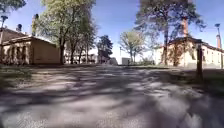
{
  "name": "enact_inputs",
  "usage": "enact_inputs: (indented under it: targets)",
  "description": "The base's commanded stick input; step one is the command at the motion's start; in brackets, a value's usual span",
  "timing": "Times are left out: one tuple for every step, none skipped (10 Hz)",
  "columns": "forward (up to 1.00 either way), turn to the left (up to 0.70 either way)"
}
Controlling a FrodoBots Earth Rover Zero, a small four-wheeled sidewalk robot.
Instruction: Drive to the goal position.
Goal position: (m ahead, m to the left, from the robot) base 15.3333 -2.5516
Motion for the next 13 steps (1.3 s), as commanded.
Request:
enact_inputs:
  targets:
    - [0.57, 0.0]
    - [0.7, 0.0]
    - [0.7, 0.14]
    - [0.7, 0.32]
    - [0.7, 0.35]
    - [0.7, 0.35]
    - [0.7, 0.28]
    - [0.7, 0.12]
    - [0.7, 0.0]
    - [0.7, 0.0]
    - [0.7, 0.02]
    - [0.7, 0.06]
    - [0.7, 0.1]
